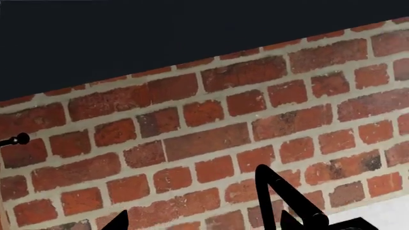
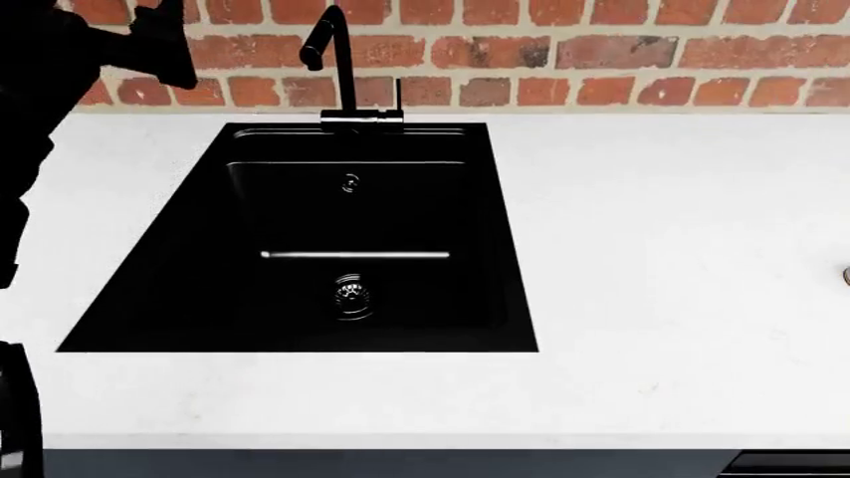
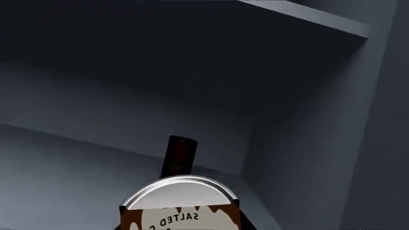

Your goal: Pick the cans from the counter and place them in their designated side in the cabinet.

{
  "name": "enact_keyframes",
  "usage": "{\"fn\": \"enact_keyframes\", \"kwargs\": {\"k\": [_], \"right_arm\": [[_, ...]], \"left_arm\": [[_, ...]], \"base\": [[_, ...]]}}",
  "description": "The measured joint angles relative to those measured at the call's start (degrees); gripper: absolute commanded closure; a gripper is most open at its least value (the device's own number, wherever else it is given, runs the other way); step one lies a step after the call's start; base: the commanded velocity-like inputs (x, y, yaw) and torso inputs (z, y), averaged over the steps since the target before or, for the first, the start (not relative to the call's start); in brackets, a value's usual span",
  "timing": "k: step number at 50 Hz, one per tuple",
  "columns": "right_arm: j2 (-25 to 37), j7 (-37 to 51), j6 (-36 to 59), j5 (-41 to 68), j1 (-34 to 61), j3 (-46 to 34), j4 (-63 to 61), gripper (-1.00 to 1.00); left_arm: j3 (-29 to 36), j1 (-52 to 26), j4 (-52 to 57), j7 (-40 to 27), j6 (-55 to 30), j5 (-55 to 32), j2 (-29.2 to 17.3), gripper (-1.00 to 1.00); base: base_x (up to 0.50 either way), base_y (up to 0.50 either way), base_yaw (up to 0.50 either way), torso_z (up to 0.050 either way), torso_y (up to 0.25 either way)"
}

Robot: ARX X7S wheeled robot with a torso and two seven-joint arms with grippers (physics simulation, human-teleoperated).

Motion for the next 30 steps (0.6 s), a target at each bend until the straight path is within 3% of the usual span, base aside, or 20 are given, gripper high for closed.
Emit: {"fn": "enact_keyframes", "kwargs": {"k": [16,30], "right_arm": [[-1.29,-2.37,-3.01,-7.12,1.17,2.79,4.45,1.00],[-0.71,3.61,-3.17,-1.38,1.41,4.70,2.75,1.00]], "left_arm": [[6.06,-9.53,-13.59,9.55,1.36,2.30,-5.45,-1.00],[7.87,-14.38,-21.83,10.87,3.97,4.32,-6.20,-1.00]], "base": [[0.00,0.00,0.00,0.000,0.000],[0.00,0.00,0.00,0.000,0.000]]}}
